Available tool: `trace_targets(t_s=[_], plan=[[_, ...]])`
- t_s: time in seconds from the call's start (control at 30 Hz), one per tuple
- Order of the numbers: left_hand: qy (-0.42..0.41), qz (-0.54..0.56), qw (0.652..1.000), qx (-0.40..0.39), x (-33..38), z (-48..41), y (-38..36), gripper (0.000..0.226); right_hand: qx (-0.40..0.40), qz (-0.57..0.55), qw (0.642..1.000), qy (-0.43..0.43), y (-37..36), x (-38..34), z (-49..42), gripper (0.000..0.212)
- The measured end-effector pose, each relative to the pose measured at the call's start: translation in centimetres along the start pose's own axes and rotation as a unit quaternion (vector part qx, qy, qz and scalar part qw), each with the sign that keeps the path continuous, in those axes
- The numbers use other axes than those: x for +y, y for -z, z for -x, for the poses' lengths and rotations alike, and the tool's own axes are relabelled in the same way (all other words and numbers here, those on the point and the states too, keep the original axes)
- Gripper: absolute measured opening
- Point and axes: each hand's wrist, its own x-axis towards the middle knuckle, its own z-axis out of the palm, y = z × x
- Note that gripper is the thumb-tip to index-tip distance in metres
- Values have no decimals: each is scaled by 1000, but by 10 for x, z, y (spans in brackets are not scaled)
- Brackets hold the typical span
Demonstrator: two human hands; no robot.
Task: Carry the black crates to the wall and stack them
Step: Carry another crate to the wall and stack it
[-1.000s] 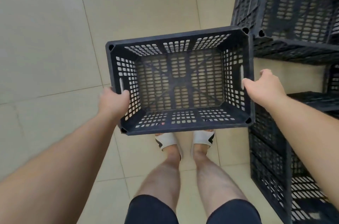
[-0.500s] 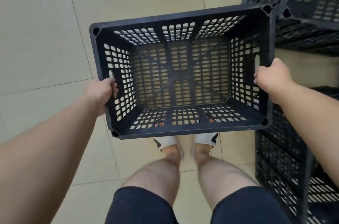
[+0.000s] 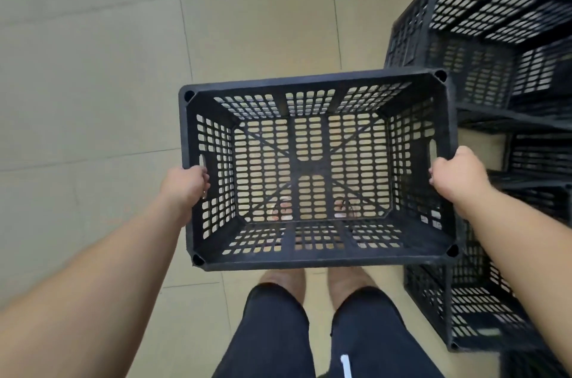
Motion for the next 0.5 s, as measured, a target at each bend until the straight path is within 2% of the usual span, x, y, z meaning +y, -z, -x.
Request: trace_targets(t_s=[0.13,0.33,0.5], plan=[[-15,16,1000,10,9,76,46,11,0,-7,1000,-4,58,-4,70,28],[-32,25,999,-4,11,169,112,16,10,3,1000,10,141,-19,163,26],[-40,69,997,3,-2,222,148,18,11,2,999,47,180,-25,206,40]])
